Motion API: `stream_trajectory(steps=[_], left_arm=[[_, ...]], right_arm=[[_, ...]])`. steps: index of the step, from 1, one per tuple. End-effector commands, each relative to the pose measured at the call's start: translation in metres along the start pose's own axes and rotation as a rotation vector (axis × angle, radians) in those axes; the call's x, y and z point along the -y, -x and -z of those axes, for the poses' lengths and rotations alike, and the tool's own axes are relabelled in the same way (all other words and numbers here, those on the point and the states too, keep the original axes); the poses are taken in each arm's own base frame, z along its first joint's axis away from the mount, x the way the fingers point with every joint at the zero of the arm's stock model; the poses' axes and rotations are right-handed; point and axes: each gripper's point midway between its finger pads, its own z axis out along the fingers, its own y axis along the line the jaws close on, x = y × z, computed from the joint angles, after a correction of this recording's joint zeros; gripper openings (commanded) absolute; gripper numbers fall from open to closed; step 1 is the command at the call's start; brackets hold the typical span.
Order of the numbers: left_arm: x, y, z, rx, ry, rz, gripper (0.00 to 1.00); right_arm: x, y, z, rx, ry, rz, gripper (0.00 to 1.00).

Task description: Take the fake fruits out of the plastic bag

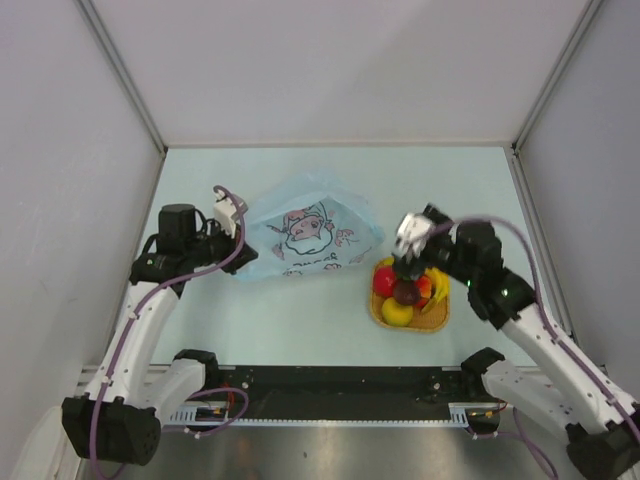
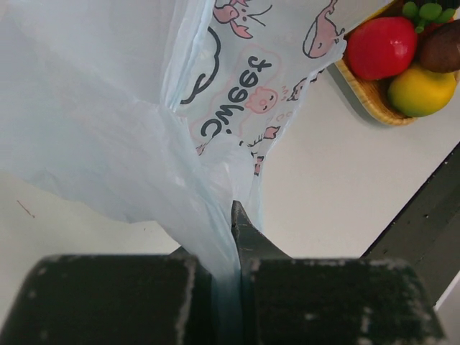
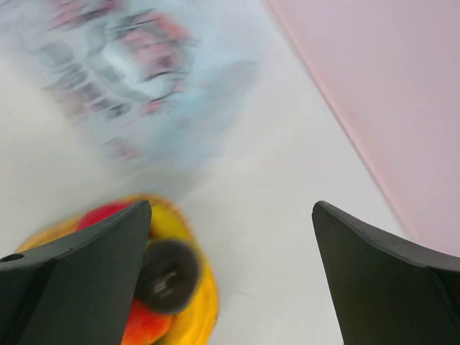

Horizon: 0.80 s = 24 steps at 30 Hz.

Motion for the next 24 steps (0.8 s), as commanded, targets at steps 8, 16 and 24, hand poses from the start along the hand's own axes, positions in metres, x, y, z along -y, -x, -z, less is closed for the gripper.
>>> stream_trajectory(steps=[8,16,24], left_arm=[[-0.058,0.03,0.03,0.105,0.309,0.052,0.0],[-0.08,0.05,0.064,0.222,0.441,0.144,0.99],[-0.059,0.09,0.09,0.324,0.415,0.017,1.0]], right_arm=[[0.177,-0.156,0.033,-0.27,-0.673,-1.148,1.0],[0.157,-0.165,0.05,-0.4,-0.746,-1.179,1.0],[0.141,-0.13,0.046,-0.461,-0.76,-0.979,1.0]])
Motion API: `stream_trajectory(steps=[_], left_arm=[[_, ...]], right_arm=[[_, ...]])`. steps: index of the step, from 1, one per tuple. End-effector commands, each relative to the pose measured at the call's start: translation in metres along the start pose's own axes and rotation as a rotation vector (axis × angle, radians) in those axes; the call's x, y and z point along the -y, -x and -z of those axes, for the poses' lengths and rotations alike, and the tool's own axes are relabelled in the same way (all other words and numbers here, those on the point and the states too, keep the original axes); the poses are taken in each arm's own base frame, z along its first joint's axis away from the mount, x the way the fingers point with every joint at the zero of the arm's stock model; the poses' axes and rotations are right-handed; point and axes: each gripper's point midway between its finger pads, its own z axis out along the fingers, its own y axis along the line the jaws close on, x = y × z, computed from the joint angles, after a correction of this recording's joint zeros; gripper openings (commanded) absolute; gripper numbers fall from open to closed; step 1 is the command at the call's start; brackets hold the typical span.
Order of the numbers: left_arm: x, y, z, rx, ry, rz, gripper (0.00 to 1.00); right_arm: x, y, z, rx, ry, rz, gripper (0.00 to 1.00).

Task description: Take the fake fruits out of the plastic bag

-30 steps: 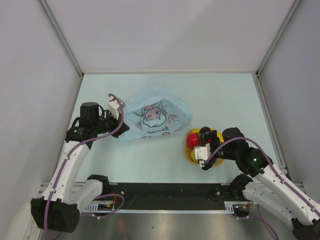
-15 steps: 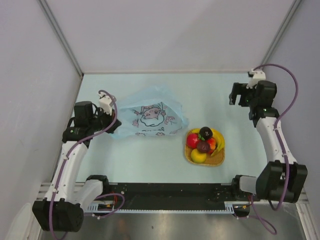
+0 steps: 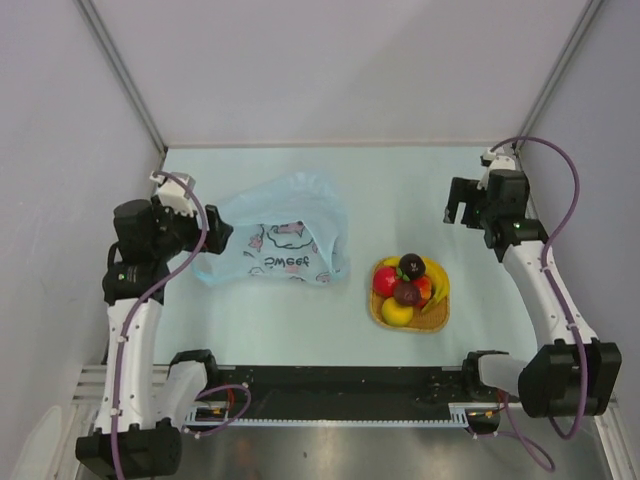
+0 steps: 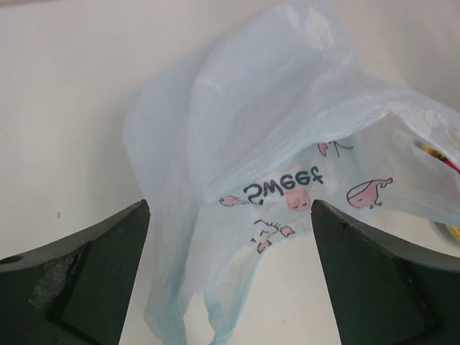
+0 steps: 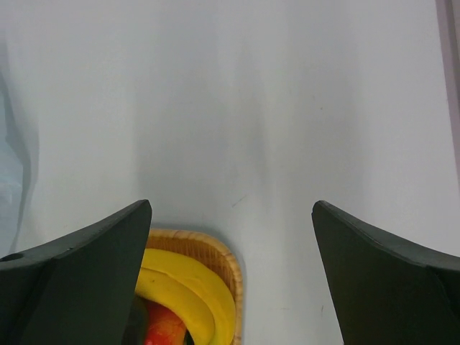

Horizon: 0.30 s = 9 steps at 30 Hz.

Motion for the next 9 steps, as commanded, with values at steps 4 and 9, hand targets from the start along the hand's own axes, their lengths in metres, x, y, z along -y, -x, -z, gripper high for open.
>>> stream_trajectory(steps=[4,9], left_arm=[[0.018,0.054,0.027,0.159,-0.05,-0.1,1.0],[0.034,0.06,0.04,0.226,-0.103,-0.117,1.0]], right_arm=[[0.0,0.009,0.026,0.028,-0.098,0.092,1.0],[0.013,0.001,0.028,-0.003,-0.164,0.117,1.0]])
